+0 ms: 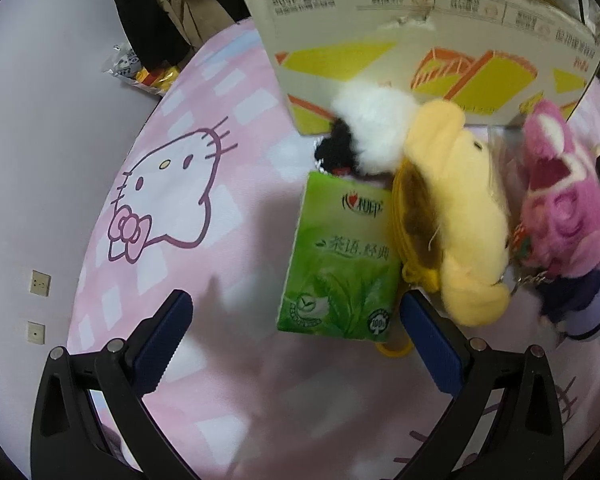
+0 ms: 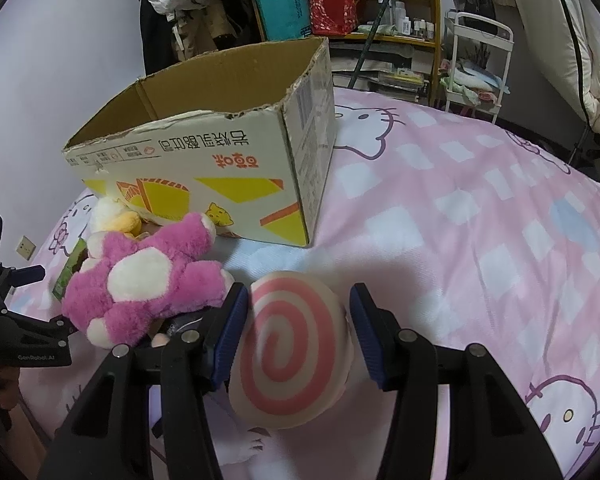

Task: Organize soft objects
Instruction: 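Grasp the green tissue pack with the left gripper while the right gripper grasps the pink swirl cushion, then lift the tissue pack with the left gripper while the right gripper carries the swirl cushion over the box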

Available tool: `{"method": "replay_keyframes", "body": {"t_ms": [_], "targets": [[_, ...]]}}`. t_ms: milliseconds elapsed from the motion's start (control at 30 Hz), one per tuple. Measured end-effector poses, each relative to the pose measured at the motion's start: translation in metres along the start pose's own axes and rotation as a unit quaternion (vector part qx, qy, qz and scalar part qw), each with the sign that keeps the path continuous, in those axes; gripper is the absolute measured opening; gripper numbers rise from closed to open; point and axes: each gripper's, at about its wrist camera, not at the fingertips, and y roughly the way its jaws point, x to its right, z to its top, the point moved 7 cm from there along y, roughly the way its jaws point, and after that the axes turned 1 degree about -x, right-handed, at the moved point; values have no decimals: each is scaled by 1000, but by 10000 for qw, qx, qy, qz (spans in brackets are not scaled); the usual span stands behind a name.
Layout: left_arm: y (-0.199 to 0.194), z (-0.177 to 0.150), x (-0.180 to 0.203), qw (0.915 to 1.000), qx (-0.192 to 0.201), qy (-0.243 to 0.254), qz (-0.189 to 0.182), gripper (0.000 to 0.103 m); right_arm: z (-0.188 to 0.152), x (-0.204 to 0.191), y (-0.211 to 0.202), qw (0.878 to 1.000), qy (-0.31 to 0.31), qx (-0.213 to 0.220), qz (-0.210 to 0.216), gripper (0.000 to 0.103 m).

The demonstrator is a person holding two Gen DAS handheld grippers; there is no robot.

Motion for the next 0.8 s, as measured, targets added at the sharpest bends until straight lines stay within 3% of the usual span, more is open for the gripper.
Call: {"method": "replay_keyframes", "body": {"t_ms": [200, 300, 367, 600, 800], "targets": [[-4, 4, 2, 9997, 204, 136, 29, 100, -1, -3, 1, 10000, -77, -46, 32, 52], [-6, 4, 9, 9991, 252, 159, -291, 68, -3, -3, 1, 9999, -53, -46, 84, 46], [-8, 3, 15, 9982, 268, 150, -511, 56, -3, -2, 3, 9999, -47, -71, 81, 44], [-19, 3, 15, 9981, 415, 115, -429, 53, -3, -2, 3, 9998, -50, -74, 153, 31], [-46, 2, 4, 9955, 783, -176, -494, 53, -1, -3, -10, 9999, -47, 107, 111, 31]]}}
